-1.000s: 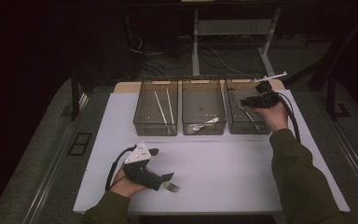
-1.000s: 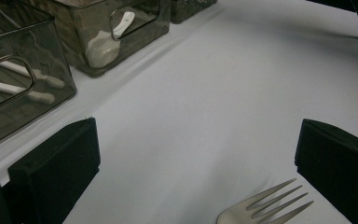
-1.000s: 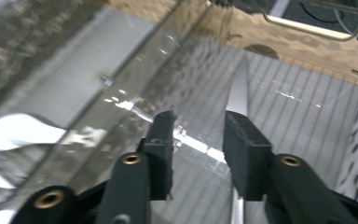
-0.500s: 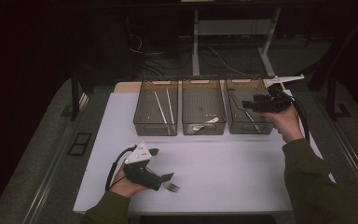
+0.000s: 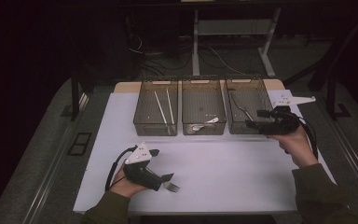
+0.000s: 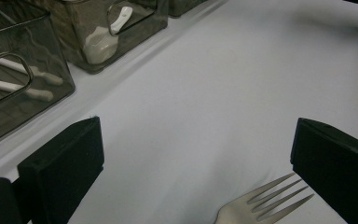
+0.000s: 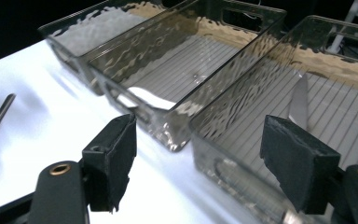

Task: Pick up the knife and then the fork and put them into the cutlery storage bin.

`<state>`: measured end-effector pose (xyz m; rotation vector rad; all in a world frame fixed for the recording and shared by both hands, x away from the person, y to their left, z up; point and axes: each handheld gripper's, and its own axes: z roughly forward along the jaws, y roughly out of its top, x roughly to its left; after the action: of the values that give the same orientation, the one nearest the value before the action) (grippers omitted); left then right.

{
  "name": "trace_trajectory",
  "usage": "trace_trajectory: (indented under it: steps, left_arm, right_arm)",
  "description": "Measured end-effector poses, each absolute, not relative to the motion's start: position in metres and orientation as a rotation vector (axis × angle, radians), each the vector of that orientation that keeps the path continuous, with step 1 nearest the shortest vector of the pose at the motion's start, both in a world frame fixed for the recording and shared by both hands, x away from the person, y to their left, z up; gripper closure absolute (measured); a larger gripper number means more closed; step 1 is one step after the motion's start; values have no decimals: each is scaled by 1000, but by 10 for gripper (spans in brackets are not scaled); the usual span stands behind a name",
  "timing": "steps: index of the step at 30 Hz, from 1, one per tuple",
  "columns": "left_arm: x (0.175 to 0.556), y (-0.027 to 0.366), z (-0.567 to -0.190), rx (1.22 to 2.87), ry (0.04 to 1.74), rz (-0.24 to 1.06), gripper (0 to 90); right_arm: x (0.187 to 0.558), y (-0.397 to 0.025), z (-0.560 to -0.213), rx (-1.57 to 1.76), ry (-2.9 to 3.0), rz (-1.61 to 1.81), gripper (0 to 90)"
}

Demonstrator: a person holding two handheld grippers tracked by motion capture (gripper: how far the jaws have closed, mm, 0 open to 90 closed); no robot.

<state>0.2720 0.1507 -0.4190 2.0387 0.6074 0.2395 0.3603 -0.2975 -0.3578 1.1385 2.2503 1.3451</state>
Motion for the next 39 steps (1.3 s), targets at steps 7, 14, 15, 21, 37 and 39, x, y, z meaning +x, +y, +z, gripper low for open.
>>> trace_trajectory:
  steps: [7, 14, 15, 21, 37, 39]
  left_arm:
    - [270, 151, -418, 2051, 595, 237, 72]
    - [266, 156, -416, 2068, 598, 206, 241]
    - [265, 158, -416, 2077, 596, 195, 277]
    - [256, 162, -418, 2114, 578, 141, 563]
    - [238, 128, -438, 2347, 321, -135, 890]
    - [241, 122, -440, 2359, 318, -114, 890]
  right_arm:
    - [332, -303, -371, 1149, 2247, 1410, 269]
    - [306, -303, -390, 1140, 2273, 1412, 262]
    - [303, -303, -393, 1127, 2284, 1408, 260]
    - [287, -300, -409, 1119, 2322, 1369, 257]
    - [276, -302, -420, 1141, 2350, 1341, 258]
    - [276, -302, -420, 1142, 2350, 1340, 258]
